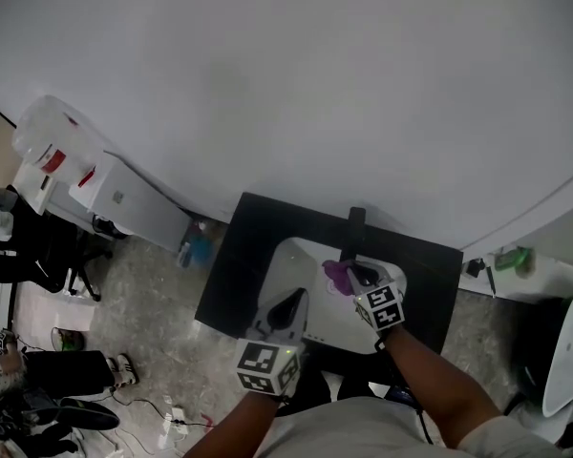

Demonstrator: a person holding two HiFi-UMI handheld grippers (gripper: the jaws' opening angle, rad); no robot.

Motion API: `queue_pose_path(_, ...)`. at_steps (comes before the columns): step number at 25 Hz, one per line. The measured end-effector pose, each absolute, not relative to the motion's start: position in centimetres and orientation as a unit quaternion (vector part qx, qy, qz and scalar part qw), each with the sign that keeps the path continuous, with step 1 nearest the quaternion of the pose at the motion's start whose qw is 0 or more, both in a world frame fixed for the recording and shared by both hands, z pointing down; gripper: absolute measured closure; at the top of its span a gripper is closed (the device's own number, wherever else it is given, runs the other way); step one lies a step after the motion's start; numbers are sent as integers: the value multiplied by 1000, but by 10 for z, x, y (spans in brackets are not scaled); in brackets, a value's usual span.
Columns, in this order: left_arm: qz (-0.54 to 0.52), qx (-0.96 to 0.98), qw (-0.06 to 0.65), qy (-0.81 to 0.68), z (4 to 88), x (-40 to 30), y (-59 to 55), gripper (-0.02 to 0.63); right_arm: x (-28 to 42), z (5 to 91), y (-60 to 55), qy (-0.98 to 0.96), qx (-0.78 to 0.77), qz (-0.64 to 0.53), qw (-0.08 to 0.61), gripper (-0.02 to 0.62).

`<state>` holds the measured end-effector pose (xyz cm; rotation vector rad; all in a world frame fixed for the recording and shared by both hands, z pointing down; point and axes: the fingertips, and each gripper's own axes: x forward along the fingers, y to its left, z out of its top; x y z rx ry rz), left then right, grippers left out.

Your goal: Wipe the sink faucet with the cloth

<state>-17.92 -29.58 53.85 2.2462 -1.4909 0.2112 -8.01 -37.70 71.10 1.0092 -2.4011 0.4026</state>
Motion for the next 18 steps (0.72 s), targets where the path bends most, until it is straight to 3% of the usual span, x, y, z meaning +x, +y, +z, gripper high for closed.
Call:
queue_pose_path(8,77,812,213,-537,534,-172,-288,600,-79,712,-427,-874,377,125,280,563)
queue_pose_path(14,70,813,216,-536,532,-175,-287,600,-88,701,-359,-888,355,160,243,565)
queue_pose_path(18,69,814,213,-536,530,-175,-287,600,-72,638,-437,-882,411,111,203,563)
